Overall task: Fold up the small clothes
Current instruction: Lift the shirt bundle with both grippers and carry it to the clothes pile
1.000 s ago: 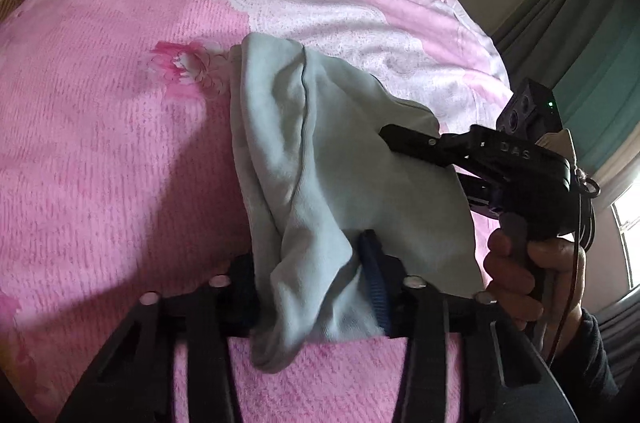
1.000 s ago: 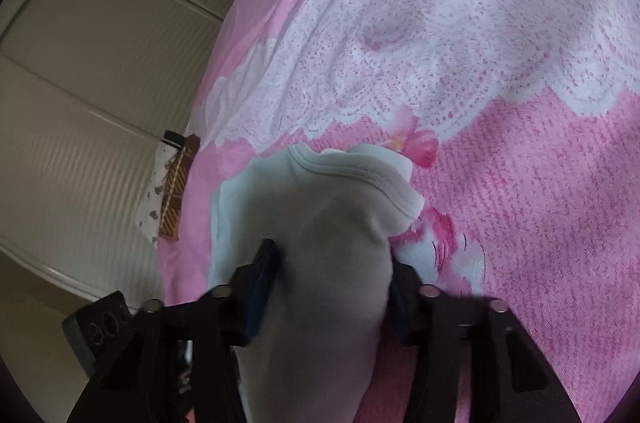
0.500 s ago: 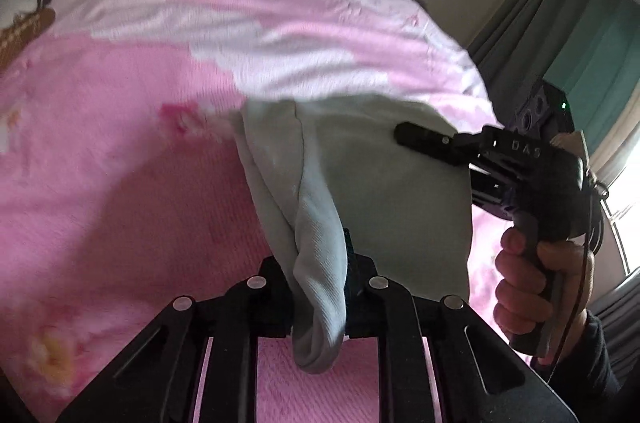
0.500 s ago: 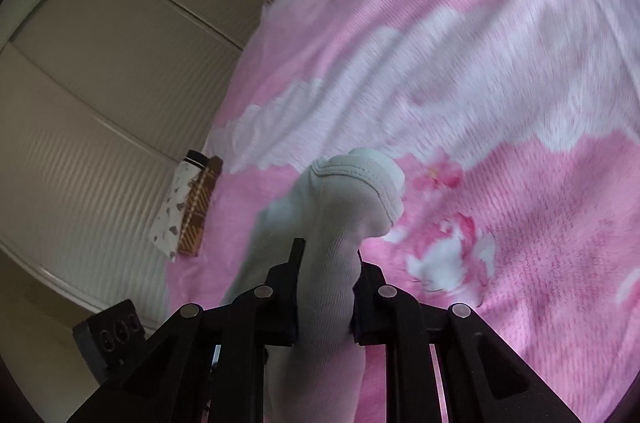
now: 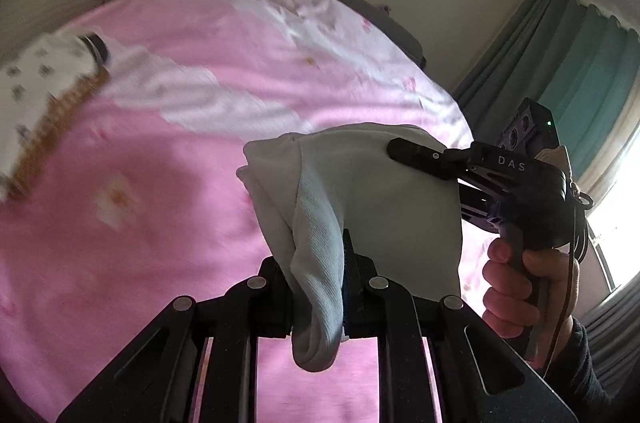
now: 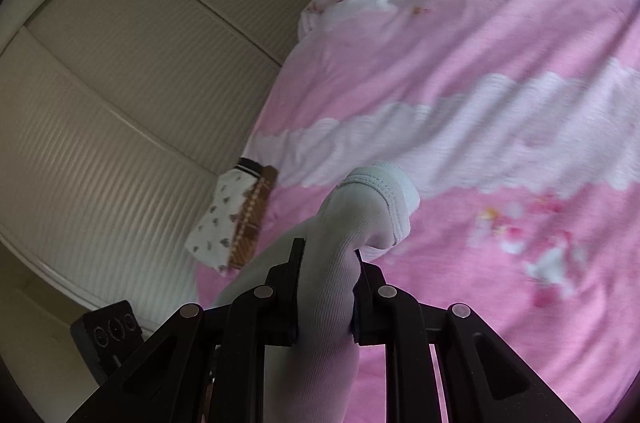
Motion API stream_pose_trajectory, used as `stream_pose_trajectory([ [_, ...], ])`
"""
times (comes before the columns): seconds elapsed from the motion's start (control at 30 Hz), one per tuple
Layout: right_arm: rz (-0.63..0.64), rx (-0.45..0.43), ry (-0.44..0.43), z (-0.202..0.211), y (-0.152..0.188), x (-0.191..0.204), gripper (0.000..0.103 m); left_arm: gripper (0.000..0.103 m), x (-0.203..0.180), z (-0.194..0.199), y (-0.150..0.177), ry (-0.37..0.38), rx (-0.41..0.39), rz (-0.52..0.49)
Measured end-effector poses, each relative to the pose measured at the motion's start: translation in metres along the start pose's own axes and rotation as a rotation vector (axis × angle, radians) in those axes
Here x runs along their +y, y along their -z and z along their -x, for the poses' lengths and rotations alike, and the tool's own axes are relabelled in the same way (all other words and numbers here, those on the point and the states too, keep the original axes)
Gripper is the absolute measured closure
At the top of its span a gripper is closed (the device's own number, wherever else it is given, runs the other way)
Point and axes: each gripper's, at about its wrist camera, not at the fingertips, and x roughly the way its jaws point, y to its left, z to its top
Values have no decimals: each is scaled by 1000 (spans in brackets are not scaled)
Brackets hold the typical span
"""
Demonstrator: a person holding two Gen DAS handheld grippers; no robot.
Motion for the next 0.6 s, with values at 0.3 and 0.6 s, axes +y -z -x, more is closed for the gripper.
stream_pose_trajectory([
  [0.3, 126, 19, -105, -115, -57, 133, 84, 85, 114, 87, -103, -123, -135, 9],
  [0.6, 110, -8, -249, -279, -104, 231, 84, 85, 267, 109, -186, -236, -125, 13],
])
